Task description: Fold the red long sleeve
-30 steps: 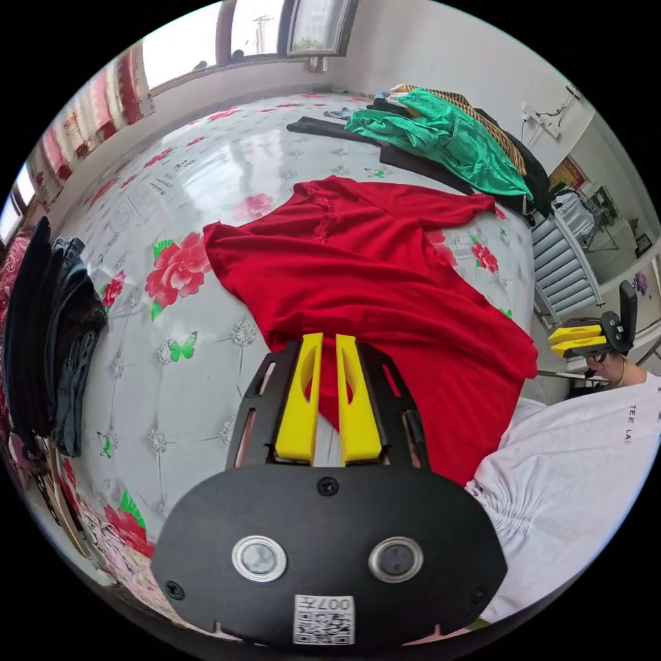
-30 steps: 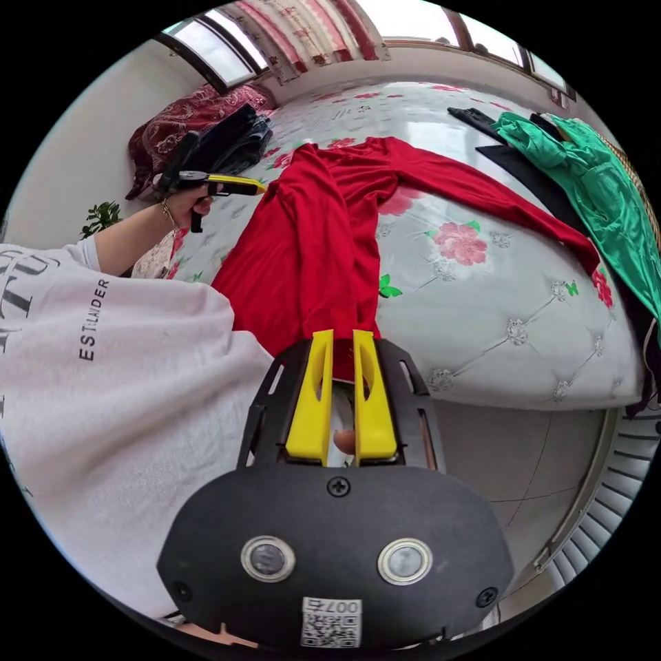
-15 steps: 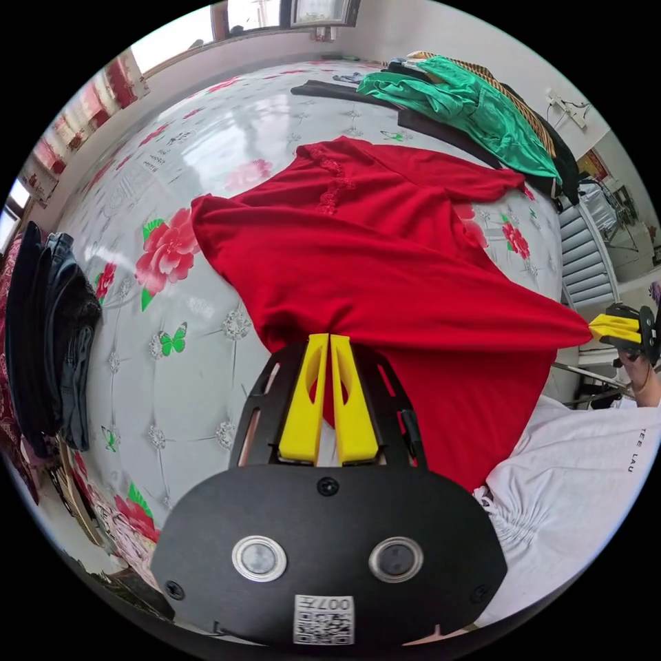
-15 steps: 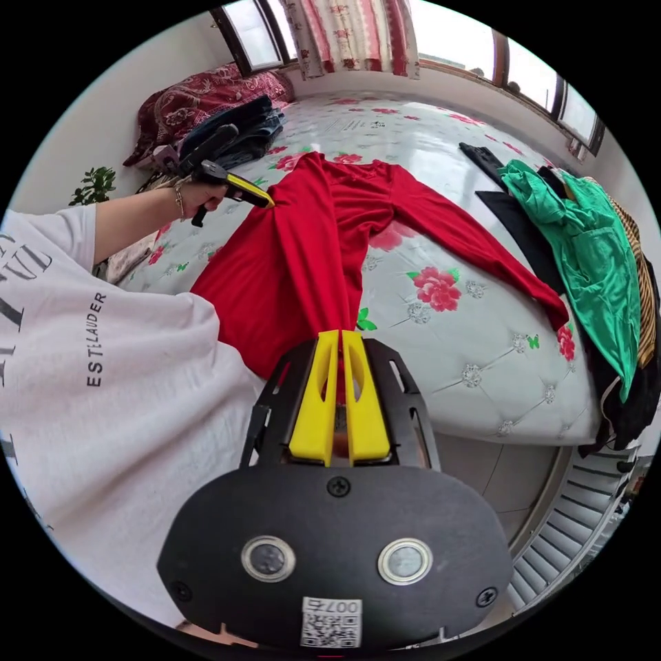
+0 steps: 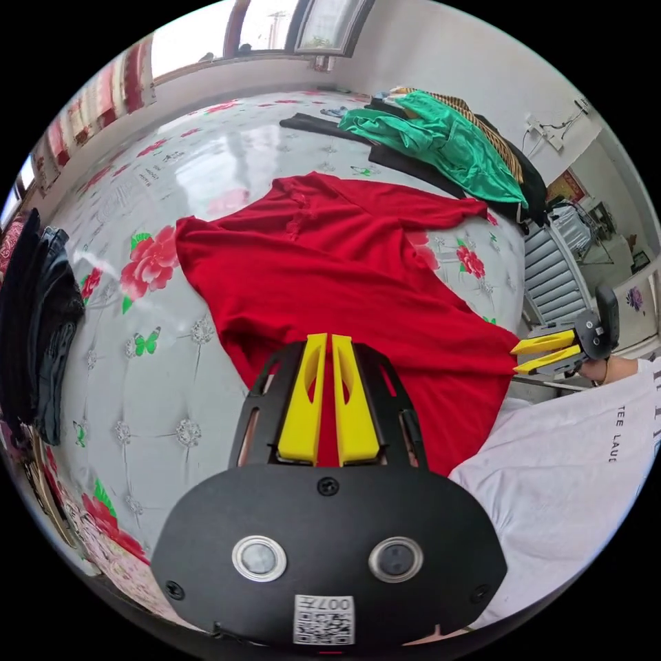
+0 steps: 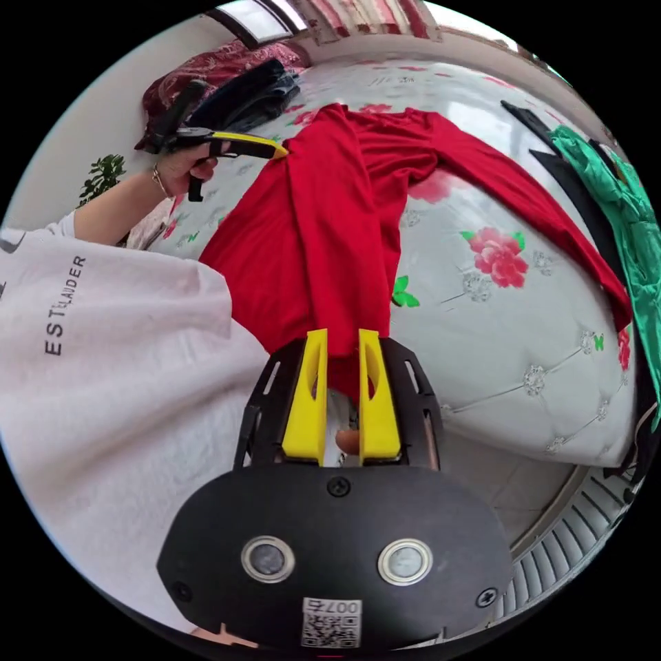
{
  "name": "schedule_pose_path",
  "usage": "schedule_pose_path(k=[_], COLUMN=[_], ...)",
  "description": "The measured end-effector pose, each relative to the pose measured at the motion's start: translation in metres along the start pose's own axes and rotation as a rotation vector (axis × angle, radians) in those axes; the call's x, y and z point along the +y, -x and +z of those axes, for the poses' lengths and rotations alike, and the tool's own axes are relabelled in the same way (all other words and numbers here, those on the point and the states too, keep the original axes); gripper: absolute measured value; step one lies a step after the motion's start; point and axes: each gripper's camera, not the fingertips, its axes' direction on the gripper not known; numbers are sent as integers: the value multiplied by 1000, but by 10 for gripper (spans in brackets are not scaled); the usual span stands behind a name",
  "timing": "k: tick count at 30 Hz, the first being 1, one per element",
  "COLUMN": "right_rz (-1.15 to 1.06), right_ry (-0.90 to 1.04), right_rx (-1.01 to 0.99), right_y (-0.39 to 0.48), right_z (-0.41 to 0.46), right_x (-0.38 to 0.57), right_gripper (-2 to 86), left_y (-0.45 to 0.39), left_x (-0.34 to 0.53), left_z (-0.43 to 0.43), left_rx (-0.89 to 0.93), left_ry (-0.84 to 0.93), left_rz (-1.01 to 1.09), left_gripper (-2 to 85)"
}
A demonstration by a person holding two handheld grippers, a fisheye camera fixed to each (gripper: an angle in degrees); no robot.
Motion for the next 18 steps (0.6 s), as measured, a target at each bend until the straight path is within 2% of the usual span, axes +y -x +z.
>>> schedule_pose_path(k=[1, 2, 4, 8, 11, 14, 18], right_rz=[16, 48, 108, 431, 686, 742, 541], right_ry=[-28, -85, -197, -443, -543, -517, -245], right_rx=[-18, -48, -33, 139, 98, 174, 361], right_y=[-5, -16, -42, -153, -251, -317, -362], right_z=[-5, -19, -48, -110, -131, -137, -117], right_x=[1, 1, 3, 6, 12, 10, -16], right_gripper=[44, 48, 52, 63, 72, 80, 82], left_y=[-3, -3, 5, 14, 17, 15, 13], left_x=[0, 5, 4, 24, 48, 74, 99], left_z=[21, 15, 18, 2, -3, -8, -15], left_rx=[-28, -30, -2, 34, 74, 67, 55], left_ry=[85, -30, 18, -76, -75, -51, -17], left_rz=[3, -4, -90, -254, -379, -465, -566], left_gripper=[-9, -9, -10, -10, -10, -10, -9])
